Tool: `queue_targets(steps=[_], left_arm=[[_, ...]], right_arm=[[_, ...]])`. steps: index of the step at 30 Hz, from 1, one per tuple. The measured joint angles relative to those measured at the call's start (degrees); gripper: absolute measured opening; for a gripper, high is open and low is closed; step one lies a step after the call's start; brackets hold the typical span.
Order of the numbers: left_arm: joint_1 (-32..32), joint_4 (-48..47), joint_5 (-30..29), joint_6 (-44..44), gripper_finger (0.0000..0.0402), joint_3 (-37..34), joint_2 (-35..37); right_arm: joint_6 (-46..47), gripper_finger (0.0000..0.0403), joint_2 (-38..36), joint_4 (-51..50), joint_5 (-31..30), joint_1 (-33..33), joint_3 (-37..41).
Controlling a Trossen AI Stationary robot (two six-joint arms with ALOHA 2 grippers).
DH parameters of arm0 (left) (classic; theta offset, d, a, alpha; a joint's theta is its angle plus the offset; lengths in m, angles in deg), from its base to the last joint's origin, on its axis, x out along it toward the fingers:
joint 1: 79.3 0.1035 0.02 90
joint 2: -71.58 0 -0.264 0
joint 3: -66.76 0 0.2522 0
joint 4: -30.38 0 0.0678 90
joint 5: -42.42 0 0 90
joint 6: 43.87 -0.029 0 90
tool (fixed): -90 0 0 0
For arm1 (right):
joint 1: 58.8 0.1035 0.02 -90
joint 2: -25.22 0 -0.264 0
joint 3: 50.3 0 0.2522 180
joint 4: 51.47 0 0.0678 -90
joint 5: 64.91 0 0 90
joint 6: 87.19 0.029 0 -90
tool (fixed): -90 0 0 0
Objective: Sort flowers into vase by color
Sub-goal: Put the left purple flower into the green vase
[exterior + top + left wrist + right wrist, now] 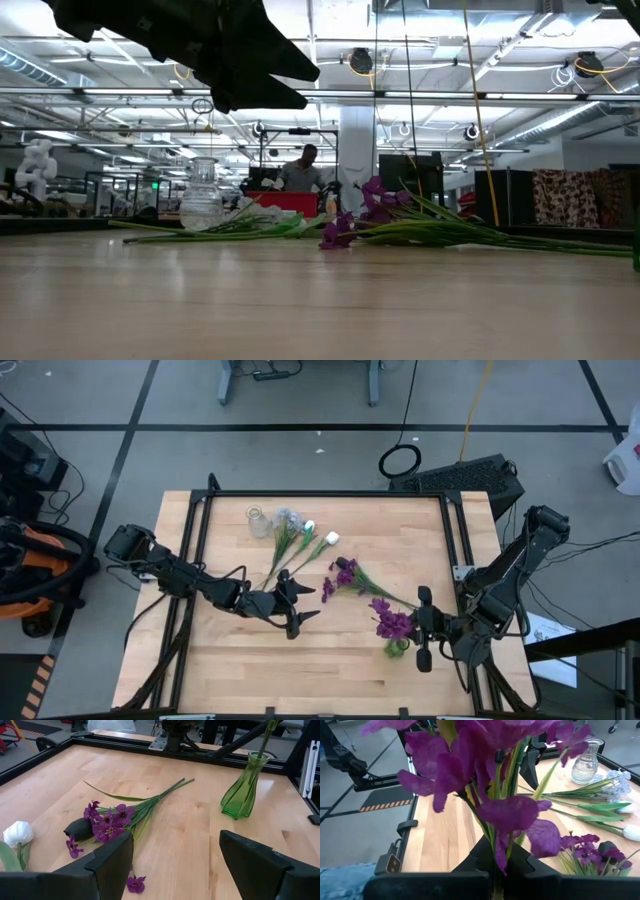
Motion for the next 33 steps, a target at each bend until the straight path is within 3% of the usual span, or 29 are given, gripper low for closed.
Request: queue_targets(steps=[29,33], left_arm=[[0.26,0.61,-0.33,0.40,0.0299,0.02,0.04],[0.26,0.61,-0.39,0.42,0.0299,0.02,0.04]], right_arm=[[-2.12,0.0004,7.48,2.52,-2.54,-0.07,0.00],[-1.90,0.0019,7.48,2.48,-2.53,-0.07,0.00]])
